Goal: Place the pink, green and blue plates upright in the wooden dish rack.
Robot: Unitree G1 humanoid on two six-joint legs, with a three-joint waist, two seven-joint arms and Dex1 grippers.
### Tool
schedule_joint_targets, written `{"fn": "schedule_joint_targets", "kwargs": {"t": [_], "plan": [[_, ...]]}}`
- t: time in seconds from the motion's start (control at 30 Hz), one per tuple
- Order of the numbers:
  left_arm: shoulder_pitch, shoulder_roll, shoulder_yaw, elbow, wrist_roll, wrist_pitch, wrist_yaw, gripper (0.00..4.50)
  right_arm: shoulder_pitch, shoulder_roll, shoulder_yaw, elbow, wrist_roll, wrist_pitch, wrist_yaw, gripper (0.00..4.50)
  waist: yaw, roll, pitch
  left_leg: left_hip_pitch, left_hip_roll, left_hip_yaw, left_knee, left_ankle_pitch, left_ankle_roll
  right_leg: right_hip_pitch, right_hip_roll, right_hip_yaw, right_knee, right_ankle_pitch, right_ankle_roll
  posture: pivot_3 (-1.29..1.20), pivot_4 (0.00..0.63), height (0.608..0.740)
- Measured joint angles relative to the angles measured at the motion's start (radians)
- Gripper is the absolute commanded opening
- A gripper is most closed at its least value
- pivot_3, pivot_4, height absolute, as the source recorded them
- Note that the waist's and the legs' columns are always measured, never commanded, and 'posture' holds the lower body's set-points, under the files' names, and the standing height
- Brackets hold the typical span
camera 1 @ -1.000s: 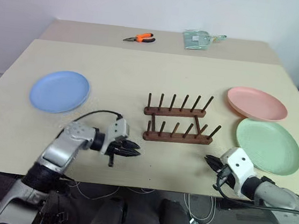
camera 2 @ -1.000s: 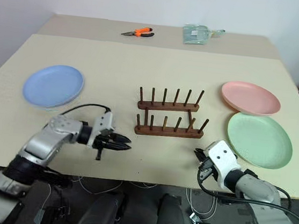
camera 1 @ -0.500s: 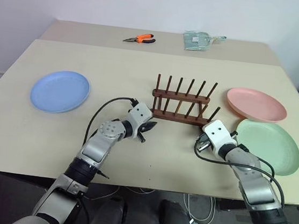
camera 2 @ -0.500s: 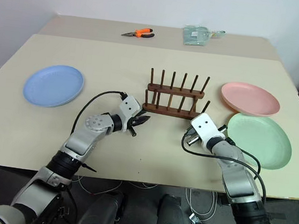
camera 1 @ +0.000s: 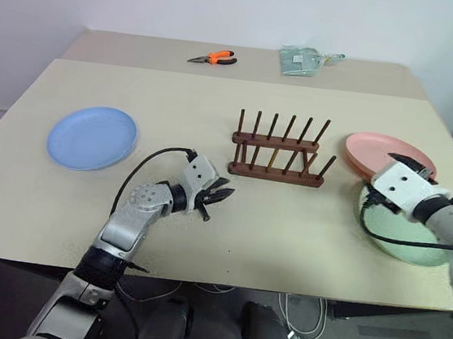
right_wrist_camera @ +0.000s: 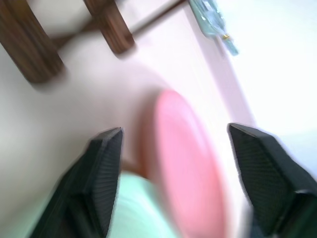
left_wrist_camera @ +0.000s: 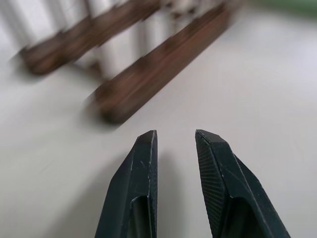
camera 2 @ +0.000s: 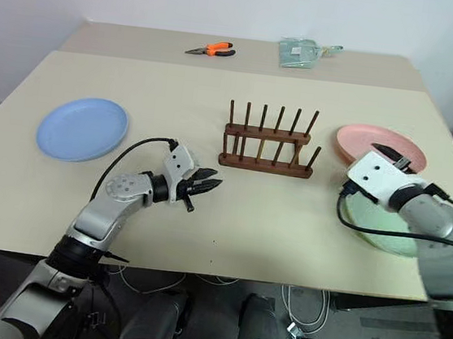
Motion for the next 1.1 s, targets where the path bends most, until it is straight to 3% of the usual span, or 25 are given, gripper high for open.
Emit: {"fn": "schedule_joint_targets", "kwargs": {"t": [0.2,0.3,0.43,0.63,0.73,0.83,0.93,1.0,1.1], "plan": [[0.007,-0.019,-0.024,-0.054,-0.028,0.037,-0.011,1.18,-0.136,-0.008,0.133,0.319,-0.110,-0.157,-0.027,3.35,-0.008,0.001,0.000,0.000,0.000,0.001,0.000,0.000,0.000,-0.001,0.000,0.001,0.001,0.002,-0.004,0.00,0.150,0.740],[0.009,-0.023,-0.026,-0.063,-0.028,0.039,-0.006,1.18,-0.235,0.005,0.183,0.452,-0.155,-0.221,-0.048,2.03,-0.020,0.001,0.001,0.000,0.000,0.001,0.000,0.000,0.000,-0.001,0.000,0.001,0.000,0.003,-0.003,0.00,0.150,0.740],[0.015,-0.012,-0.025,-0.077,-0.028,0.041,-0.002,1.18,-0.262,0.007,0.209,0.499,-0.172,-0.273,-0.049,0.05,-0.020,0.001,0.001,0.000,0.000,0.000,0.000,0.000,0.000,-0.001,0.000,0.001,0.000,0.003,-0.002,0.00,0.150,0.740],[0.034,0.014,-0.019,-0.085,-0.027,0.040,0.000,1.18,-0.172,-0.016,0.137,0.371,-0.134,-0.310,-0.043,0.02,-0.020,0.003,0.001,0.000,-0.001,0.000,0.000,0.000,0.000,-0.001,0.000,0.002,0.000,0.003,-0.002,0.00,0.150,0.740],[0.033,0.017,-0.009,-0.077,-0.027,0.037,0.008,1.18,-0.156,0.062,-0.015,0.166,0.097,-0.173,0.008,0.02,-0.026,0.003,0.002,0.000,0.001,0.000,0.000,0.000,0.000,0.000,0.001,0.003,0.001,0.003,-0.002,0.00,0.150,0.740],[0.011,0.017,-0.005,-0.052,-0.028,0.033,0.007,1.18,-0.217,0.265,-0.189,-0.161,0.631,0.178,-0.016,0.02,-0.026,0.003,0.002,0.000,0.002,-0.003,0.000,0.000,0.000,0.000,0.003,0.002,0.002,0.004,-0.002,0.00,0.150,0.740],[0.004,0.019,0.006,-0.044,-0.028,0.019,0.005,1.18,-0.253,0.341,-0.249,-0.344,1.008,0.388,-0.094,0.02,-0.013,0.002,0.001,-0.001,0.001,-0.005,0.000,0.000,0.000,0.000,0.002,0.000,0.000,0.003,-0.003,0.00,0.150,0.740],[0.003,0.023,0.013,-0.028,-0.028,0.014,0.003,1.18,-0.253,0.374,-0.258,-0.399,1.163,0.482,-0.157,0.02,0.000,0.002,0.001,-0.001,0.000,-0.004,0.000,0.000,0.000,0.000,0.001,0.000,-0.001,0.003,-0.003,0.00,0.150,0.740],[0.002,0.023,0.013,-0.020,-0.028,0.012,-0.003,1.18,-0.249,0.388,-0.245,-0.407,1.241,0.558,-0.216,0.02,0.006,0.002,0.001,-0.002,-0.001,-0.004,0.001,0.000,0.001,0.000,0.000,0.000,-0.001,0.002,-0.005,0.00,0.150,0.740]]}}
